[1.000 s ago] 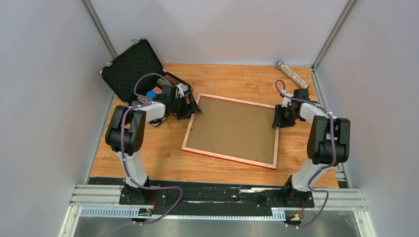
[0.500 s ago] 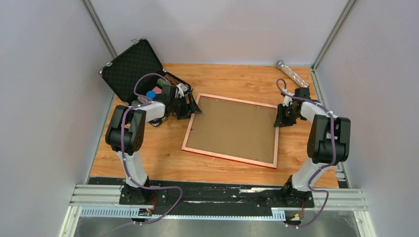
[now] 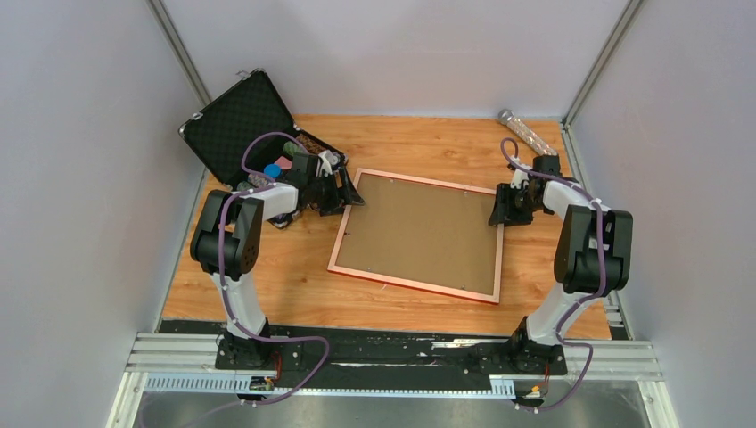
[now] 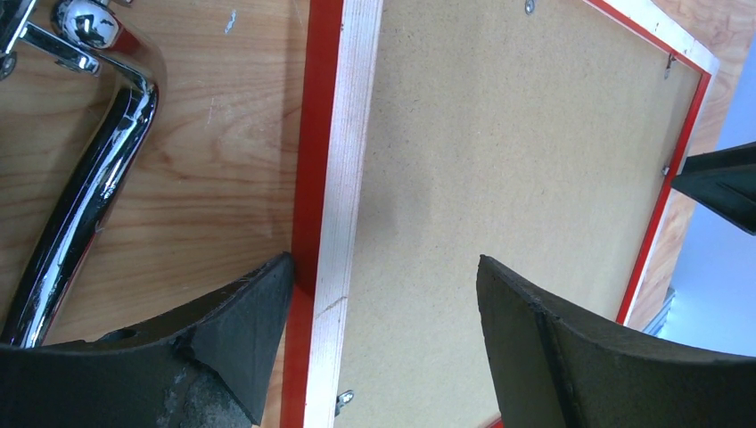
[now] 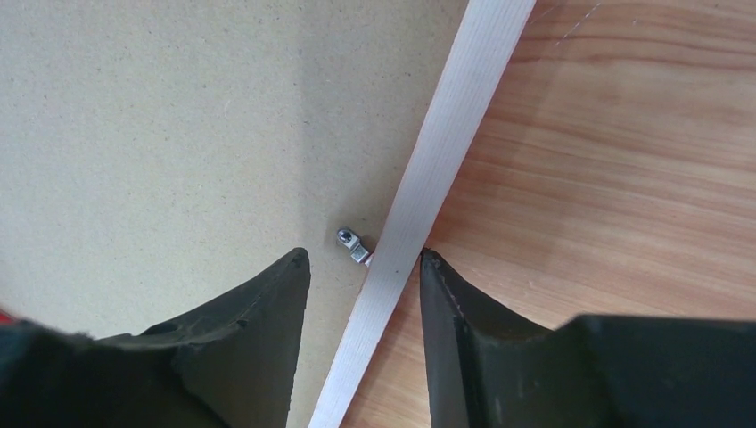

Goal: Put the photo into the frame

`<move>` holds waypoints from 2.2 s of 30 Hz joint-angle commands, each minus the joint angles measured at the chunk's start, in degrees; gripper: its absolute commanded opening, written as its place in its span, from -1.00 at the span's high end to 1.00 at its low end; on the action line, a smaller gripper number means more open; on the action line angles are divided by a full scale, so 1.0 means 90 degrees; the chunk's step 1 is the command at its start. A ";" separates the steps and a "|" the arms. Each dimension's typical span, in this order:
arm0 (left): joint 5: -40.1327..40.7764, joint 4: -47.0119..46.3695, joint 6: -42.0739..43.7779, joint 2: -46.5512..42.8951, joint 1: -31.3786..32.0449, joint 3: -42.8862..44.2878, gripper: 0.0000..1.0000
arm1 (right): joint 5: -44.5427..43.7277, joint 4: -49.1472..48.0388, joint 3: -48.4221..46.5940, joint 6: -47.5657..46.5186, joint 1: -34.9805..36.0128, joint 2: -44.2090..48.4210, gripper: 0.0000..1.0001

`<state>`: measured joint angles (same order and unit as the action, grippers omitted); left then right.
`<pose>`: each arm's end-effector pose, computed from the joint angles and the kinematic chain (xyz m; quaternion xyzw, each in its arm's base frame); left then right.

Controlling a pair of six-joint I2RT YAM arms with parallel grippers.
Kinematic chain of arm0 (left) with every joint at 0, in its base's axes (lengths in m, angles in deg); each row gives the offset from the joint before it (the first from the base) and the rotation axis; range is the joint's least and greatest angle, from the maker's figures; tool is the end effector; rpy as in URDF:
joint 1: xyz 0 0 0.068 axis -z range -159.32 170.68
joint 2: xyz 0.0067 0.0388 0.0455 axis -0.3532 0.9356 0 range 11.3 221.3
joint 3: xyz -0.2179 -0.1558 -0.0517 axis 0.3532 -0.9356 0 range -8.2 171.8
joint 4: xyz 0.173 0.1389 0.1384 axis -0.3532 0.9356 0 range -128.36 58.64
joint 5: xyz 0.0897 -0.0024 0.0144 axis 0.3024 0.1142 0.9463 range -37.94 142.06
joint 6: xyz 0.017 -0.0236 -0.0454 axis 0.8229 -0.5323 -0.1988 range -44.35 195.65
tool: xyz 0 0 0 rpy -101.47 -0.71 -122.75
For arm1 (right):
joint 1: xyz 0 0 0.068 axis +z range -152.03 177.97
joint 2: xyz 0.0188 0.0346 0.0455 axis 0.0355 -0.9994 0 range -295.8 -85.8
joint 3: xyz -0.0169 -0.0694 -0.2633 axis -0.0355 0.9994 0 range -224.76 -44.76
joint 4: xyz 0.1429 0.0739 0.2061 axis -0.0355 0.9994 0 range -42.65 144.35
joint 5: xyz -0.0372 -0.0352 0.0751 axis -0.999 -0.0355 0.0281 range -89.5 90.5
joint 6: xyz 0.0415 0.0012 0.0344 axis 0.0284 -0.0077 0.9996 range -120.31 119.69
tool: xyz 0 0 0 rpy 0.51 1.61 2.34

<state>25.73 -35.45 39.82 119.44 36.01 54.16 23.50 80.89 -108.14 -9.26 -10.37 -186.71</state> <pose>0.3680 -0.1172 0.1511 -0.0831 0.9109 -0.3405 0.2178 0.3339 -0.0348 0.1701 -0.0380 0.9664 0.1702 0.1889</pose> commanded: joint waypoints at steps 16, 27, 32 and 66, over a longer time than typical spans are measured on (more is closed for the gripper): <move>0.0252 0.0776 0.0177 0.0409 0.0004 -0.0067 -0.68 | -0.0242 -0.0152 0.0035 -0.0487 0.0028 0.0130 0.26; 0.0227 0.0782 0.0182 0.0406 0.0005 -0.0055 -0.68 | -0.0246 -0.0146 0.0001 -0.0615 0.0028 0.0013 0.36; 0.0215 0.0791 0.0180 0.0433 0.0005 -0.0044 -0.68 | -0.0241 -0.0149 0.0019 -0.0619 0.0029 -0.0018 0.36; 0.0169 0.0794 0.0193 0.0516 0.0005 0.0003 -0.67 | -0.0058 -0.0170 -0.0224 -0.0549 -0.0001 -0.0477 0.56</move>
<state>25.01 -34.11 39.92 120.18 35.75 55.30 21.89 82.24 -109.10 -14.26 -10.59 -188.34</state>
